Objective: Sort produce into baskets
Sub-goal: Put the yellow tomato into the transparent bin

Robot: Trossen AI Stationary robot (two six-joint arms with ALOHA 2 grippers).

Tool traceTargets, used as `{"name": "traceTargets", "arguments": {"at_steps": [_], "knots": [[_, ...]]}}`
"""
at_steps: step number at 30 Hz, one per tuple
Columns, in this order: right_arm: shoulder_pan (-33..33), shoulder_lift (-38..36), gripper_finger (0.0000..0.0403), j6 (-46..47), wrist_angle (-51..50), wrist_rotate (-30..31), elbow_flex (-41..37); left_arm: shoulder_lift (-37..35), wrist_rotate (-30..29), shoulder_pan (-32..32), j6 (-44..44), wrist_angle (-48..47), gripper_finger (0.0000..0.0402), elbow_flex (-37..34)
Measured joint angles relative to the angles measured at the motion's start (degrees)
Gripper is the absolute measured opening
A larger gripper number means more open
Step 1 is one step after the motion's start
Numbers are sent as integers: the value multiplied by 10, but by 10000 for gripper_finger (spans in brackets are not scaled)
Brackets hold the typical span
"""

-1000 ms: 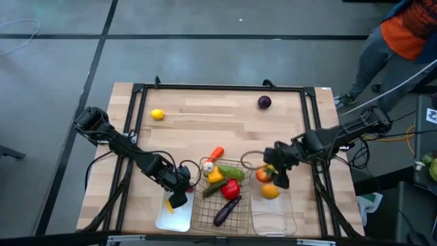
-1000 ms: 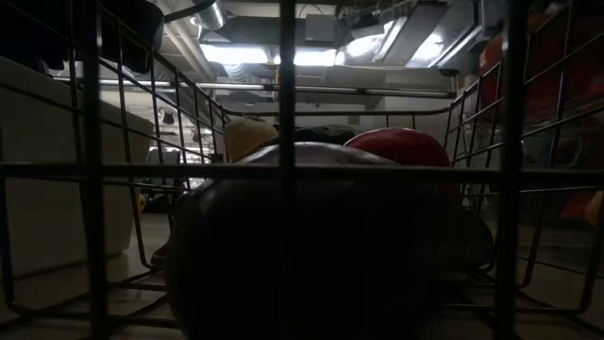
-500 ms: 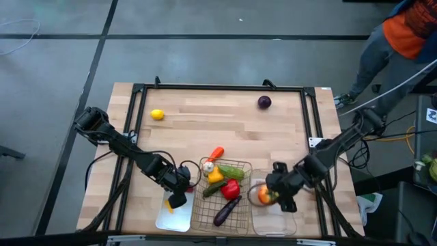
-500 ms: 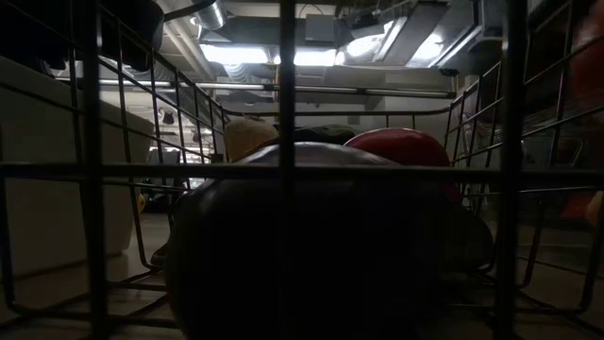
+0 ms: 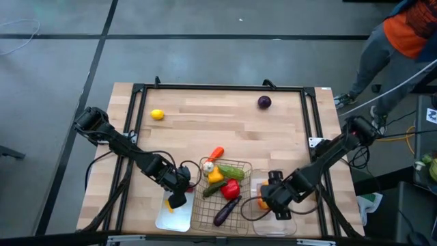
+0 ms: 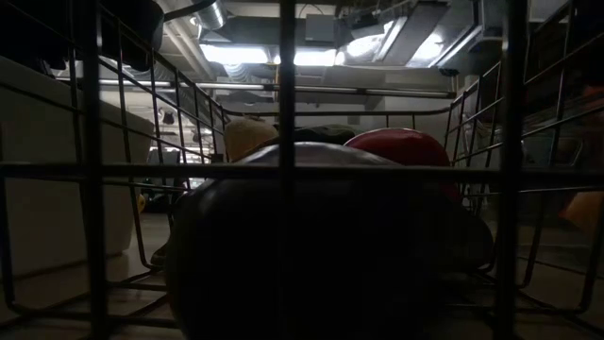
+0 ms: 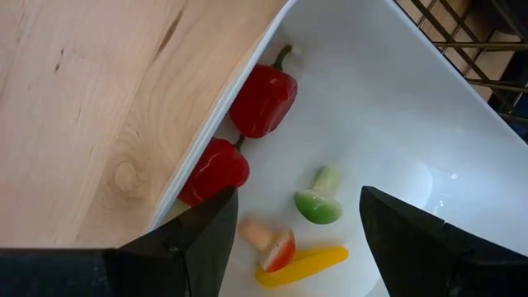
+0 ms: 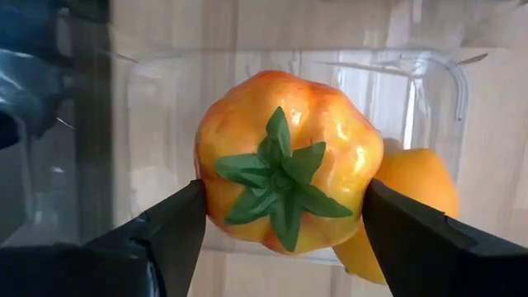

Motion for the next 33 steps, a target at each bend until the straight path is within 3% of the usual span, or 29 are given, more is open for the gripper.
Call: {"name": "traceTargets", "arguments": {"at_steps": [24,27,33], "knots": [[0,13,298,0,33,-5,0,0,-1,0,15,0,249,0],[0,13,315,0,33,-16,0,0,0,0,15,0,248,0],[0,13,387,0,33,-20,0,0,1,1,15,0,249,0]]}}
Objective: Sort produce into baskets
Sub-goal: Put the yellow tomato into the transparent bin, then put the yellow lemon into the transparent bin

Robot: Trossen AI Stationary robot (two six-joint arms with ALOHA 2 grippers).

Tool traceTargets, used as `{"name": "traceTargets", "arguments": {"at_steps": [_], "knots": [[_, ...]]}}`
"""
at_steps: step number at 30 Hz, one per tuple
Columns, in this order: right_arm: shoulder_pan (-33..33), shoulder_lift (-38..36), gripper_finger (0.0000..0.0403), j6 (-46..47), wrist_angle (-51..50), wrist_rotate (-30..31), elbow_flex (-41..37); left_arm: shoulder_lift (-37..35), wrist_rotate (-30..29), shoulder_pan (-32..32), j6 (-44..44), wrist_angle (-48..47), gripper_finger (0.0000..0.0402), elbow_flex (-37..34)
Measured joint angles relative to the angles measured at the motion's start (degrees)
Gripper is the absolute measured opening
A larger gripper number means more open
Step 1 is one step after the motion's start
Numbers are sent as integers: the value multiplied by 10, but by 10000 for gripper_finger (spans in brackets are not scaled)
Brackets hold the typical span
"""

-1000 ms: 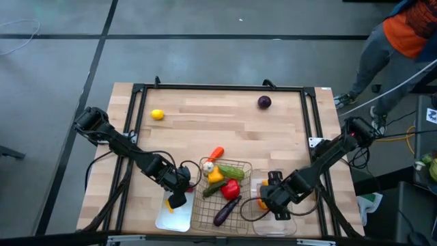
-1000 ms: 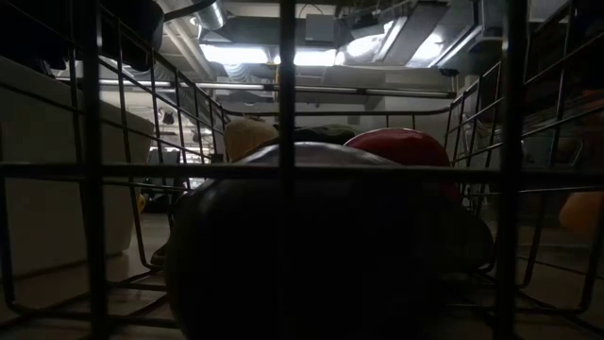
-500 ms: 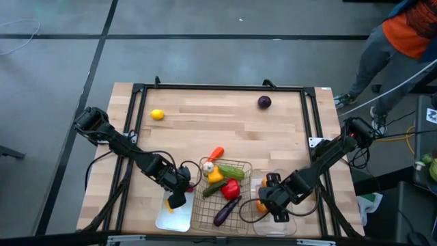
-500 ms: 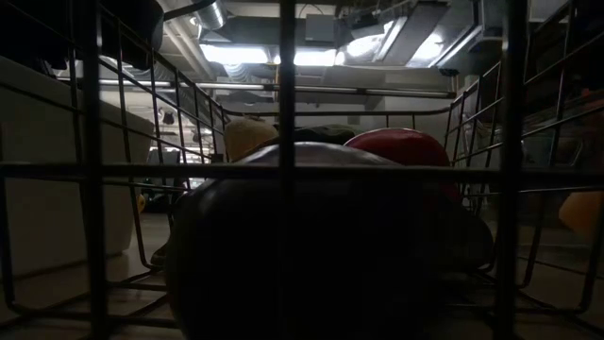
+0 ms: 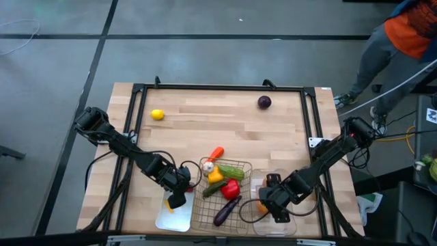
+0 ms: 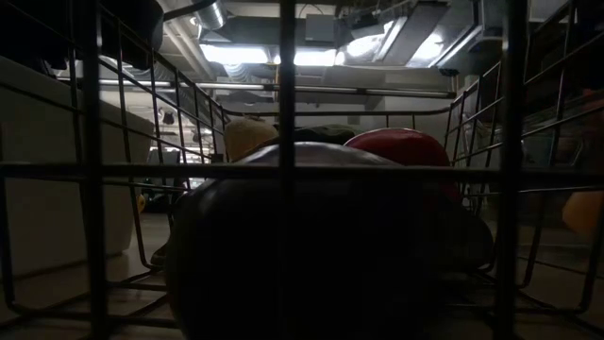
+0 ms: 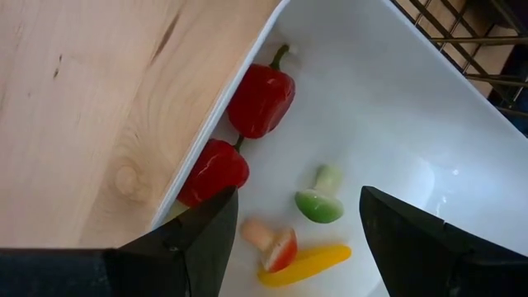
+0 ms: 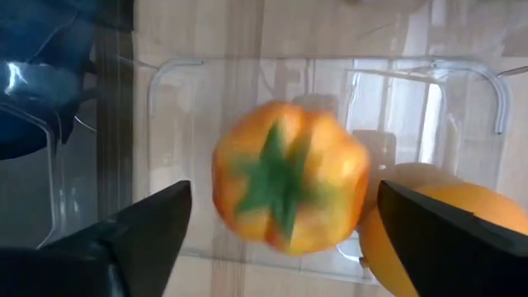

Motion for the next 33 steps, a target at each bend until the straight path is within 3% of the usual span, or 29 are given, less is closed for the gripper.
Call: {"name": "traceTargets", "arguments": {"at_steps": [2,8,15,24,33], "knots": [[0,0,395,0,0,0,0,0,7,0,0,-1,249,1],[0,0,367,0,-9,-3,0,0,65,13,-5,-1,249,19],[0,-1,356,0,-9,-46,0,0,81,30,20,0,249,48],[0,-40,356,0,-10,-45,0,-5,104,66,84,-3,249,102],[-12,-94,356,-20,-19,2,0,-66,105,149,127,-72,249,121]]}}
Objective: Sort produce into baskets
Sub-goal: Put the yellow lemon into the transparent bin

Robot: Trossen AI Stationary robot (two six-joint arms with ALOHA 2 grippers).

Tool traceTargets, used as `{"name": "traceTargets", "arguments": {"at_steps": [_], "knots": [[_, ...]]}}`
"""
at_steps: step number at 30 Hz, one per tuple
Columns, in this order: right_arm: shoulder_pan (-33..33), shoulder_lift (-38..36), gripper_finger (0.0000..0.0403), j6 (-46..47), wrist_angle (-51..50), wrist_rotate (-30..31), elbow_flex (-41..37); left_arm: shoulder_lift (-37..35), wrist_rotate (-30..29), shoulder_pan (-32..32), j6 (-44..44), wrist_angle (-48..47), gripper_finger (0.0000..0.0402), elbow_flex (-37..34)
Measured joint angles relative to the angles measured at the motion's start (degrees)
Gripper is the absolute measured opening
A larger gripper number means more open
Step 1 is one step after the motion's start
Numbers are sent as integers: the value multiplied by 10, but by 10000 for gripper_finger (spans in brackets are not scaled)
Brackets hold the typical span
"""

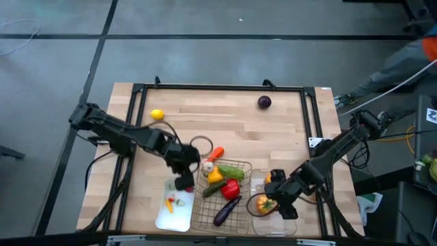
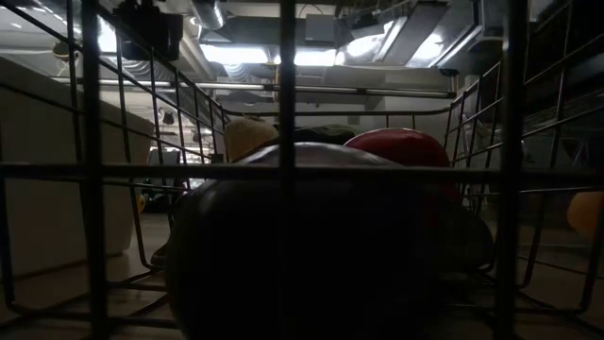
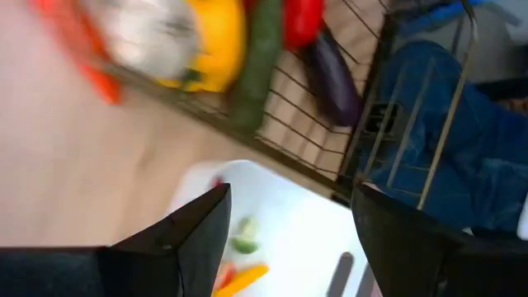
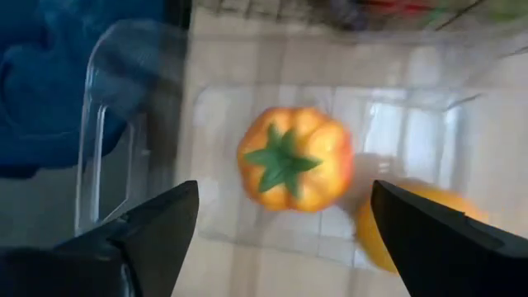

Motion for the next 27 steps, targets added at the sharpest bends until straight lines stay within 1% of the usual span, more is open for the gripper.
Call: {"name": "traceTargets", "arguments": {"at_steps": [4,10,17,21,27], "knots": [[-21,-18,356,-32,-12,42,0,-40,-11,55,28,-64,249,0],[-79,-28,356,-111,-11,67,0,-85,-67,154,101,-163,249,0],[-158,-29,356,-202,-15,67,0,-109,-120,283,233,-245,249,0],[-201,-29,356,-227,-15,63,0,-109,-140,356,319,-277,249,0],[-253,-29,356,-248,-15,37,0,-108,-188,460,457,-286,249,0]]}}
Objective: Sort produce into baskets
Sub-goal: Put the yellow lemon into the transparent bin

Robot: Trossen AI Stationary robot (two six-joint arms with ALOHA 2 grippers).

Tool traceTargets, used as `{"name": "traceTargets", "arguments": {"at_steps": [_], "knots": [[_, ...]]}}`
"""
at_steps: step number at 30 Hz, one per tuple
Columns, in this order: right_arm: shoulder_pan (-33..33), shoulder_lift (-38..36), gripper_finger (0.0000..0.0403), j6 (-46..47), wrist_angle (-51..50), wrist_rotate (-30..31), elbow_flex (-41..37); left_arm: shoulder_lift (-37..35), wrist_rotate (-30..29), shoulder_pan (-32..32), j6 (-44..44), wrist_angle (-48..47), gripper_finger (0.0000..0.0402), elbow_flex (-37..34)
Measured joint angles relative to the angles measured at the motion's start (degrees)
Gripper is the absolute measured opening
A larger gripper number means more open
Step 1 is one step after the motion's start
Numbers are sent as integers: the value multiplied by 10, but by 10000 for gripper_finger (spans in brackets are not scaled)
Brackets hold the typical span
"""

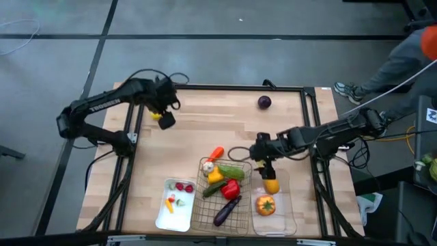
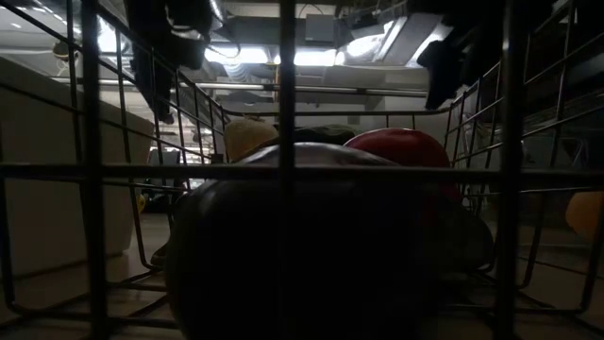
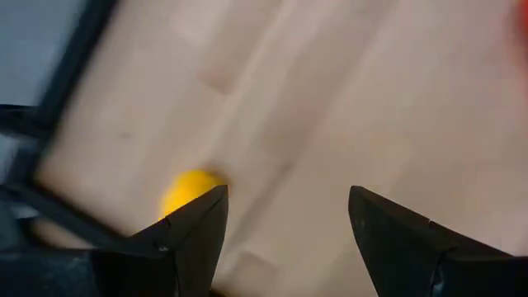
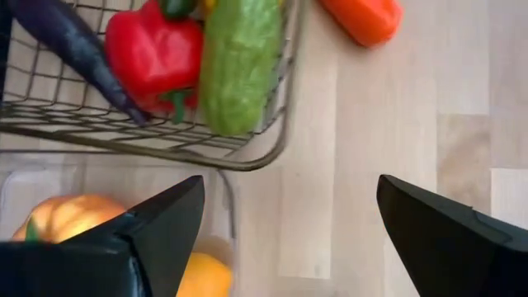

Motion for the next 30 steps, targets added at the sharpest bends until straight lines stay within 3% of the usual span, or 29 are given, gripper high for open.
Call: {"name": "traceTargets", "arguments": {"at_steps": [5,14,22,30], "knots": [[-24,0,356,-3,0,-9,0,6,-25,77,99,11,249,-12],[-32,0,356,-3,0,-9,0,21,-21,171,241,59,249,-109],[-32,0,356,-3,0,-9,0,45,-22,203,347,127,249,-175],[-32,0,356,-3,0,-9,0,71,-35,213,385,196,249,-205]]}}
